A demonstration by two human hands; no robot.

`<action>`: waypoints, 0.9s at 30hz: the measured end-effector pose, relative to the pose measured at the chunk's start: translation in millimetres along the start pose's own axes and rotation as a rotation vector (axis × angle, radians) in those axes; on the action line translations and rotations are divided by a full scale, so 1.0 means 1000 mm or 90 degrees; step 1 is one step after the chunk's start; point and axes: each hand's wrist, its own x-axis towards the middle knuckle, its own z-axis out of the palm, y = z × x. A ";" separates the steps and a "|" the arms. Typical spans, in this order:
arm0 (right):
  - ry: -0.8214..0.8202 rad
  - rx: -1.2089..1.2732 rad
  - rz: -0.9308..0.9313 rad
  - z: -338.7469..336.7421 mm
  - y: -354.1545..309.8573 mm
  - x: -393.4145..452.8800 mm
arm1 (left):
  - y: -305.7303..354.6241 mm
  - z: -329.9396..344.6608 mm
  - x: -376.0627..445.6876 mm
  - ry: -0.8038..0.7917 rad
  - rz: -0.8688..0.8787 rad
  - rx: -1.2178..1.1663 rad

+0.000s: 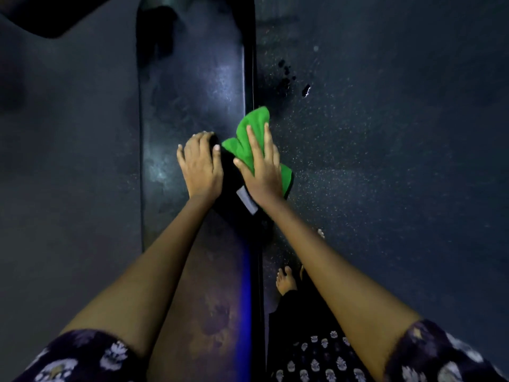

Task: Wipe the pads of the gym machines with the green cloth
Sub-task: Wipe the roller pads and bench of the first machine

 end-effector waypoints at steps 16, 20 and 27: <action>-0.041 0.002 0.042 -0.009 -0.015 0.111 | 0.004 0.014 0.052 -0.008 -0.050 0.047; -0.032 0.016 0.019 -0.004 -0.007 0.057 | 0.004 0.013 0.051 -0.027 -0.057 0.080; -0.059 0.058 0.039 -0.009 -0.006 0.092 | 0.005 0.014 0.052 -0.020 -0.059 0.065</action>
